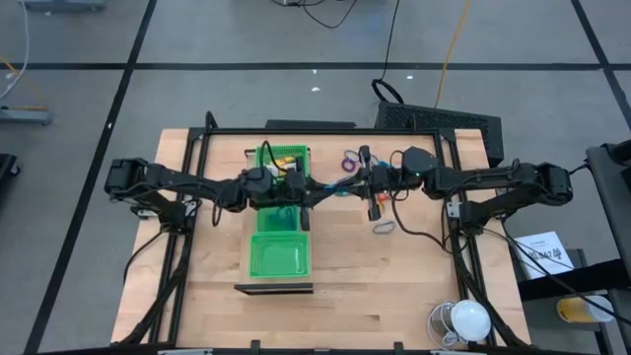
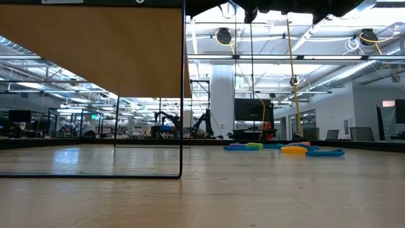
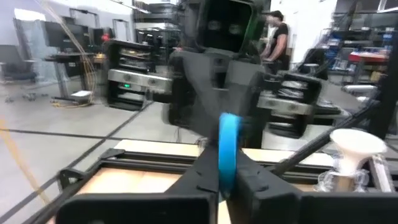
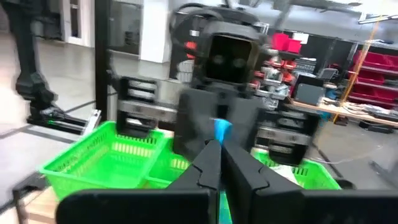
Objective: Pick & Place Office Desk Supplies
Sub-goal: Put the blue rubber band into the center green bin on the shelf
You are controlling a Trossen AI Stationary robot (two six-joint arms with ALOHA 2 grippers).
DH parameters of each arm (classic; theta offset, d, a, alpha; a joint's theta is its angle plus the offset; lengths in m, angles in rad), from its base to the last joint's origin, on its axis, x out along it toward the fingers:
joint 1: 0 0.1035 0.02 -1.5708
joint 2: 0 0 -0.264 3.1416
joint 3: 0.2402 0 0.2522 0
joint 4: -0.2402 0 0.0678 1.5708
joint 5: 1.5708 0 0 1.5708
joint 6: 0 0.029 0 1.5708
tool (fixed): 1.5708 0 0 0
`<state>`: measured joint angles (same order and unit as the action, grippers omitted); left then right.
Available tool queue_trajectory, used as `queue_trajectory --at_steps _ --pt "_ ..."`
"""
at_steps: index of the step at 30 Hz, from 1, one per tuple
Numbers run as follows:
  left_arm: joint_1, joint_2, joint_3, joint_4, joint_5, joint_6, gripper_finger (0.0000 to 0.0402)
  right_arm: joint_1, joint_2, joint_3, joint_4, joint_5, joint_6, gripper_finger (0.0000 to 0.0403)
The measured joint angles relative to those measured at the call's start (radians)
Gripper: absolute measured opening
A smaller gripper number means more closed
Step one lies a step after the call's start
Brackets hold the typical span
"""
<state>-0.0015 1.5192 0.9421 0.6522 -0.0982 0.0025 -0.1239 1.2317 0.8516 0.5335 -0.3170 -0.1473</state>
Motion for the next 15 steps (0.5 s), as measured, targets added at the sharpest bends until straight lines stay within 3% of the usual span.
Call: queue_trajectory --at_steps 3,8,15 --pt "0.003 0.0 0.0 0.0 -0.016 -0.001 0.0013 0.002 0.0 0.0 -0.014 -0.012 -0.004 0.0028" --pt "0.003 -0.045 -0.001 -0.065 -0.015 -0.001 0.0006 0.002 -0.043 0.0 -0.081 -0.008 0.01 0.0109" --pt "-0.039 -0.259 -0.002 -0.407 -0.015 -0.039 0.0004 0.002 -0.199 0.0 -0.297 -0.002 0.033 0.0194"
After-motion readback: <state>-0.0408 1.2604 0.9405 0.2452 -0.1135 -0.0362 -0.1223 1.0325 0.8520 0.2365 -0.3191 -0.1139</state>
